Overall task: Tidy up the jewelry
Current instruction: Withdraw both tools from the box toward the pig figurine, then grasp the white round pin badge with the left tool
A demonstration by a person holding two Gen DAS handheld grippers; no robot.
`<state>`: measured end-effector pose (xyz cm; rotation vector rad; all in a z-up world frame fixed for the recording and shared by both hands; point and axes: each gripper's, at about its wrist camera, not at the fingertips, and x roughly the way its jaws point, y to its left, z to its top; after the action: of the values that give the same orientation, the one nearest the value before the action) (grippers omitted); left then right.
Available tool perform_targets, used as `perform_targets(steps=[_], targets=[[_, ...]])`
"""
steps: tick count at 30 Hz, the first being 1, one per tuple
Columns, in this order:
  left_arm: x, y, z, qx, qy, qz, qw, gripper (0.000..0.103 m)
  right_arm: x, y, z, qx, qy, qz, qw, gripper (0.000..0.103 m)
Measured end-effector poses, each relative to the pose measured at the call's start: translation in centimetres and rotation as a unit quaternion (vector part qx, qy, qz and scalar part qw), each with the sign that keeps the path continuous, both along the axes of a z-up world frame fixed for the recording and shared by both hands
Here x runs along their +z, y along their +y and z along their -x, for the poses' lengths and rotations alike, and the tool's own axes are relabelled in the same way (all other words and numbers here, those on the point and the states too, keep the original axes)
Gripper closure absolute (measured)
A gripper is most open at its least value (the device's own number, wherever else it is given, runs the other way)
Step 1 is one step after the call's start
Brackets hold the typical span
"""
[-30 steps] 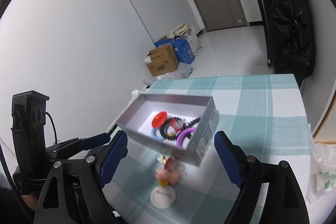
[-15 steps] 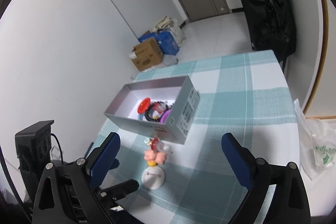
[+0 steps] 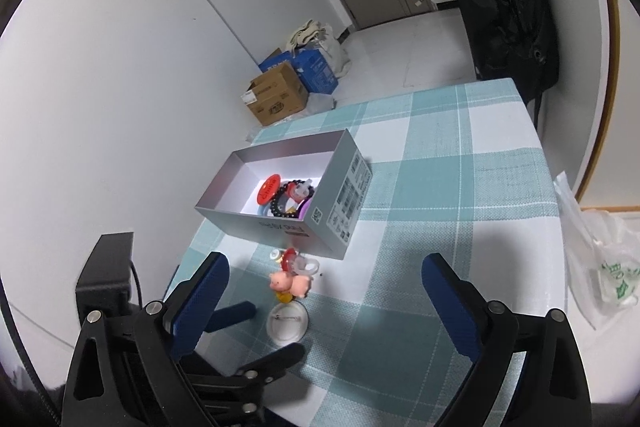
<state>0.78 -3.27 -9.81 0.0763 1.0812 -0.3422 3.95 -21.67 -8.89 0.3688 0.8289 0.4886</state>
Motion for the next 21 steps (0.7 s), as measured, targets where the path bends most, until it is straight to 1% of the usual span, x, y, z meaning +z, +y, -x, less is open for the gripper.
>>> perform_targets(steps=[5, 12, 14, 15, 16, 17, 18, 19, 21], targets=[[-0.1, -0.4, 0.3, 0.004, -0.007, -0.014, 0.9999, 0.039, 0.0, -0.4, -0.1, -0.004, 0.002, -0.010, 1.000, 0.005], [0.0, -0.8, 0.7, 0.003, -0.015, -0.021, 0.9997, 0.039, 0.0, -0.9, -0.2, -0.017, 0.006, -0.012, 1.000, 0.005], [0.0, -1.2, 0.6, 0.001, -0.017, -0.032, 0.9993, 0.040, -0.1, -1.1, -0.3, -0.023, 0.008, -0.010, 1.000, 0.005], [0.0, -1.4, 0.8, 0.000, -0.020, -0.038, 0.9991, 0.042, -0.1, -1.2, -0.4, -0.028, 0.009, -0.009, 1.000, 0.005], [0.0, -1.5, 0.7, -0.001, -0.021, -0.036, 0.9991, 0.047, -0.2, -1.3, -0.4, -0.031, 0.011, -0.009, 0.999, 0.005], [0.1, -1.5, 0.7, -0.001, -0.022, -0.036, 0.9991, 0.051, -0.3, -1.4, -0.5, -0.035, 0.014, -0.008, 0.999, 0.005], [0.2, -1.5, 0.8, -0.002, -0.022, -0.034, 0.9992, 0.060, -0.4, -1.5, -0.5, -0.040, 0.017, -0.006, 0.999, 0.005], [0.2, -1.4, 0.8, -0.002, -0.022, -0.032, 0.9992, 0.066, -0.6, -1.7, -0.6, -0.046, 0.020, -0.003, 0.999, 0.005], [0.3, -1.4, 0.8, -0.002, -0.020, -0.030, 0.9994, 0.066, -0.8, -2.0, -0.7, -0.054, 0.028, -0.002, 0.998, 0.005]])
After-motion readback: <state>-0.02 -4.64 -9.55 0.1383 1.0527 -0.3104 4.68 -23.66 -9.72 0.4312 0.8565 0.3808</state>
